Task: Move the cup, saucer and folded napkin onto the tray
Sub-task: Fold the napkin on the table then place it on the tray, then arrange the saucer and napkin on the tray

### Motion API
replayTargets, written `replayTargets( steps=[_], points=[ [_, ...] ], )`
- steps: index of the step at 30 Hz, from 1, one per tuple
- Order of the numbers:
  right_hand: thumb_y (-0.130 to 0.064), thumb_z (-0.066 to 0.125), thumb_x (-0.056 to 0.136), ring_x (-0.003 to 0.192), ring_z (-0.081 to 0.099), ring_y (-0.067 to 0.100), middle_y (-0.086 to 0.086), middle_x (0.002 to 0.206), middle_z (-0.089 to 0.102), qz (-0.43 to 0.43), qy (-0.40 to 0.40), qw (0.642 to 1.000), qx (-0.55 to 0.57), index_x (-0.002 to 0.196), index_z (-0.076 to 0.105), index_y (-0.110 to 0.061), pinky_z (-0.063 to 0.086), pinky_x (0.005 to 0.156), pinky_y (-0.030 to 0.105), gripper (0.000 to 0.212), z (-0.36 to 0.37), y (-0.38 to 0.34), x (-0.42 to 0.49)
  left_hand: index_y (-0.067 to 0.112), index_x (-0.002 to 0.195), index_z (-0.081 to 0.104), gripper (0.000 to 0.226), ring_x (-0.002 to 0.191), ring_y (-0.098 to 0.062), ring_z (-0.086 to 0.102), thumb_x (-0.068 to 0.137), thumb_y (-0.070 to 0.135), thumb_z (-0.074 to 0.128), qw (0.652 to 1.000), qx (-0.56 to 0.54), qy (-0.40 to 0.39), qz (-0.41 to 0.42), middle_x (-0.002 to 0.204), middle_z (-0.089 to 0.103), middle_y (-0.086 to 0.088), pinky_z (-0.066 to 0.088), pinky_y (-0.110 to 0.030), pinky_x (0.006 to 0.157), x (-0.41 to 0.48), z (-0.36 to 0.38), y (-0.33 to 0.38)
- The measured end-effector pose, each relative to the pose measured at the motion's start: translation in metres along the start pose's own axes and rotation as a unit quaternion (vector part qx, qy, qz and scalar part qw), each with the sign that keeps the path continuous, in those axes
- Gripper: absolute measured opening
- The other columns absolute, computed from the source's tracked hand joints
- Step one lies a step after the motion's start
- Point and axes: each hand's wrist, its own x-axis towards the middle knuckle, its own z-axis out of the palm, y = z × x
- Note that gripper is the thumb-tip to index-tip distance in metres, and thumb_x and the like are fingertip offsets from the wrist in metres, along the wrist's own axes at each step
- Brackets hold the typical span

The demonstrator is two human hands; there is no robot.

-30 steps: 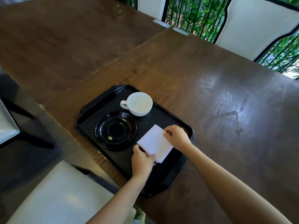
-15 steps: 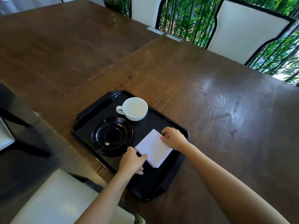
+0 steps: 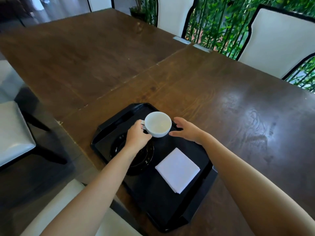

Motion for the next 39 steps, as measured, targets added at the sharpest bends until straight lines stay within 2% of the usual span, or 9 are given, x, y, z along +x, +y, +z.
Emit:
replayTargets(
  steps=[3, 7, 12, 15, 22, 32, 35, 37, 39],
  points=[
    [-0.024, 0.074, 0.08, 0.137, 0.035, 0.022, 0.003, 0.149, 0.036, -0.026, -0.018, 0.999, 0.042, 0.146, 0.024, -0.019, 0.032, 0.113, 0.044, 0.083, 0.007, -0.002, 0.015, 0.013, 0.108, 0.055, 0.038, 0.102, -0.022, 0.06, 0.073, 0.004, 0.068, 0.999, -0.029, 0.014, -0.022, 0.112, 0.064, -0.007, 0.047, -0.028, 0.078, 0.01, 0.015, -0.003],
    [-0.021, 0.077, 0.075, 0.128, 0.04, 0.02, 0.002, 0.14, 0.037, -0.055, -0.021, 0.994, 0.095, 0.142, 0.025, -0.024, 0.04, 0.102, 0.034, 0.085, 0.016, 0.002, 0.03, 0.014, 0.102, 0.055, 0.027, 0.092, -0.02, 0.062, 0.077, 0.006, 0.063, 0.997, -0.048, 0.051, -0.035, 0.102, 0.065, -0.005, 0.04, -0.018, 0.056, 0.023, 0.022, -0.003],
    [-0.029, 0.081, 0.07, 0.127, 0.037, 0.019, -0.001, 0.139, 0.028, -0.083, 0.028, 0.993, 0.079, 0.14, 0.028, -0.027, 0.043, 0.106, 0.044, 0.088, 0.028, 0.01, 0.04, 0.023, 0.141, 0.034, 0.063, 0.118, -0.022, 0.054, 0.085, 0.002, 0.056, 0.992, -0.09, 0.055, -0.062, 0.131, 0.056, -0.005, 0.048, -0.038, 0.095, 0.039, 0.018, -0.007],
    [-0.033, 0.082, 0.068, 0.124, 0.035, 0.017, -0.007, 0.128, 0.025, -0.094, 0.069, 0.991, 0.068, 0.138, 0.027, -0.027, 0.043, 0.105, 0.046, 0.089, 0.036, 0.012, 0.041, 0.027, 0.133, 0.044, 0.056, 0.114, -0.018, 0.055, 0.084, -0.001, 0.049, 0.993, -0.094, 0.056, -0.051, 0.127, 0.059, -0.001, 0.05, -0.04, 0.092, 0.046, 0.017, -0.008],
    [-0.038, 0.082, 0.067, 0.121, 0.033, 0.012, 0.004, 0.137, 0.029, -0.097, 0.156, 0.982, 0.046, 0.138, 0.027, -0.022, 0.044, 0.104, 0.044, 0.091, 0.046, 0.008, 0.043, 0.019, 0.125, 0.053, 0.046, 0.105, -0.01, 0.057, 0.085, -0.002, 0.055, 0.992, -0.111, 0.044, -0.039, 0.129, 0.059, -0.001, 0.044, -0.024, 0.084, 0.065, 0.017, -0.006],
    [-0.043, 0.076, 0.073, 0.131, 0.036, 0.021, 0.006, 0.148, 0.02, -0.044, 0.135, 0.987, 0.073, 0.146, 0.016, -0.019, 0.041, 0.108, 0.044, 0.098, 0.041, 0.005, 0.039, 0.016, 0.129, 0.051, 0.05, 0.113, -0.016, 0.057, 0.083, -0.001, 0.059, 0.994, -0.106, 0.01, -0.033, 0.132, 0.058, -0.005, 0.046, -0.029, 0.092, 0.071, 0.003, -0.007],
    [-0.044, 0.062, 0.085, 0.113, 0.054, 0.014, 0.005, 0.144, 0.035, -0.002, 0.204, 0.972, 0.115, 0.14, 0.035, -0.017, 0.052, 0.087, 0.024, 0.066, 0.043, 0.007, 0.021, 0.019, 0.125, 0.055, 0.043, 0.117, -0.018, 0.055, 0.085, 0.005, 0.062, 1.0, -0.007, -0.014, -0.026, 0.13, 0.058, -0.003, 0.042, -0.029, 0.093, 0.064, -0.03, -0.031],
    [-0.042, 0.055, 0.09, 0.091, 0.057, 0.006, 0.003, 0.127, 0.051, -0.005, 0.258, 0.963, 0.076, 0.123, 0.052, -0.018, 0.046, 0.07, 0.011, 0.041, 0.056, 0.011, -0.001, 0.021, 0.123, 0.058, 0.038, 0.113, -0.017, 0.056, 0.086, 0.013, 0.063, 0.996, 0.076, -0.033, -0.036, 0.126, 0.06, -0.001, 0.042, -0.029, 0.089, 0.055, -0.056, -0.054],
    [-0.037, 0.055, 0.091, 0.091, 0.057, 0.006, 0.001, 0.115, 0.056, -0.046, 0.241, 0.969, 0.018, 0.117, 0.057, -0.017, 0.048, 0.074, 0.019, 0.033, 0.079, 0.013, -0.023, 0.024, 0.121, 0.059, 0.036, 0.103, -0.014, 0.057, 0.086, 0.018, 0.064, 0.989, 0.125, -0.052, -0.056, 0.121, 0.062, 0.001, 0.043, -0.027, 0.083, 0.043, -0.072, -0.074]
  ],
)
